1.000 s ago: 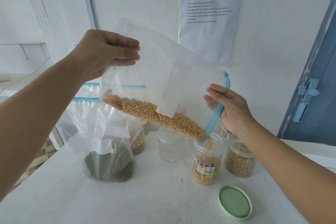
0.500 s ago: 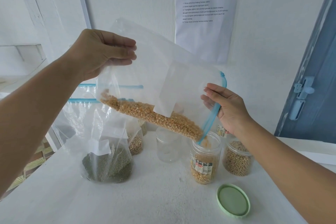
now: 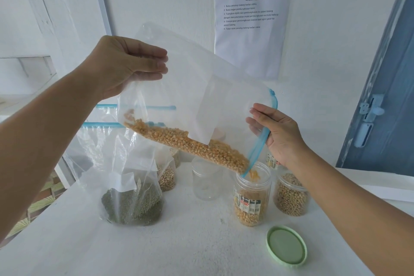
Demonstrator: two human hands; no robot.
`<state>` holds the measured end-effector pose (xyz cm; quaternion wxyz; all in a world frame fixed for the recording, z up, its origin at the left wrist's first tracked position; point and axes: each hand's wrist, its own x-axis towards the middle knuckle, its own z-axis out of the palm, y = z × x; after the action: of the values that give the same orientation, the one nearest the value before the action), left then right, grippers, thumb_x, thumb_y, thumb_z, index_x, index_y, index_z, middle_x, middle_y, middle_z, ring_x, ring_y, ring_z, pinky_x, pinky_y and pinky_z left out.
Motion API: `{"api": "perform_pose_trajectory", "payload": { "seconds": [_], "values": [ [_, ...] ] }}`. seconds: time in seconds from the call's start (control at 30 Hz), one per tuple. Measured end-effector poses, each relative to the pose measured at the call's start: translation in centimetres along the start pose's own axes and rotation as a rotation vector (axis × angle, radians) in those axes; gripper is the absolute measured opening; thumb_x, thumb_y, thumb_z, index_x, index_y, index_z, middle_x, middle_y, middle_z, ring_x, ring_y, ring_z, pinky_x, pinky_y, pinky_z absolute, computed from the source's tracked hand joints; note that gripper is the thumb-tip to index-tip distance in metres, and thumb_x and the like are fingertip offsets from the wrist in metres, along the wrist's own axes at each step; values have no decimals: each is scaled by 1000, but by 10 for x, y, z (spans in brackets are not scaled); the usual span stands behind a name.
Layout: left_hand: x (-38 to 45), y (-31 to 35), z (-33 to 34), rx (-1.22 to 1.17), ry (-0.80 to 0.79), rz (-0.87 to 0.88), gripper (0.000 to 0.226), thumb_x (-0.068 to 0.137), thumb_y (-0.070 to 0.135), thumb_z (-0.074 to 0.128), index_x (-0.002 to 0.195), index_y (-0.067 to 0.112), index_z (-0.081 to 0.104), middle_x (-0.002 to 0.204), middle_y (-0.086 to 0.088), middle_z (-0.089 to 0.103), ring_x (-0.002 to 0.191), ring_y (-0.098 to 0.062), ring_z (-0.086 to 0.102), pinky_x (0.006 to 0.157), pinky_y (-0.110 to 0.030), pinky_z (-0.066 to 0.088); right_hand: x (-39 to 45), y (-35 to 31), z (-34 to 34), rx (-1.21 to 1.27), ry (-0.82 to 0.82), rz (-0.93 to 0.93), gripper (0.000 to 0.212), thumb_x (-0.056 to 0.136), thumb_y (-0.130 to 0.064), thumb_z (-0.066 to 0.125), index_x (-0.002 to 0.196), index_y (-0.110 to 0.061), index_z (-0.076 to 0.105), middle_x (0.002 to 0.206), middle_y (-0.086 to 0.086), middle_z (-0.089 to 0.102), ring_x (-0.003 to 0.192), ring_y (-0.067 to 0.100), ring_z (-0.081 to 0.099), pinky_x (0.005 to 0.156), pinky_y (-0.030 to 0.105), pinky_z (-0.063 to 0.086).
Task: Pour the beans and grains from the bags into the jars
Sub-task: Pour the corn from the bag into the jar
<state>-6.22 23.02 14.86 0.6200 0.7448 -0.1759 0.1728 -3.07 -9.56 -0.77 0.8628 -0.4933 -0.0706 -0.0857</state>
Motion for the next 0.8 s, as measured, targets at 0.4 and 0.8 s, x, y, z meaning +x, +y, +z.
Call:
{"api": "perform_pose_trajectory", "payload": {
  "seconds": [0.4,0.8],
  "values": [
    [0,3,2,0,-8,-4,34,69,1,83,102,2,78,100,-15,79,97,-31,78,86,-36,63,-4,-1,-1,1,-3,0,23,78,-5,77,101,-11,80,104,8,79,94,26,77,91,34,62],
    [1,6,4,9,-12,0,35,67,3,84,101,3,79,101,-15,79,97,-32,78,87,-36,63,-3,-1,-2,4,-8,-1,26,72,-8,79,98,-13,81,104,8,79,95,26,77,88,32,62]
  ]
}}
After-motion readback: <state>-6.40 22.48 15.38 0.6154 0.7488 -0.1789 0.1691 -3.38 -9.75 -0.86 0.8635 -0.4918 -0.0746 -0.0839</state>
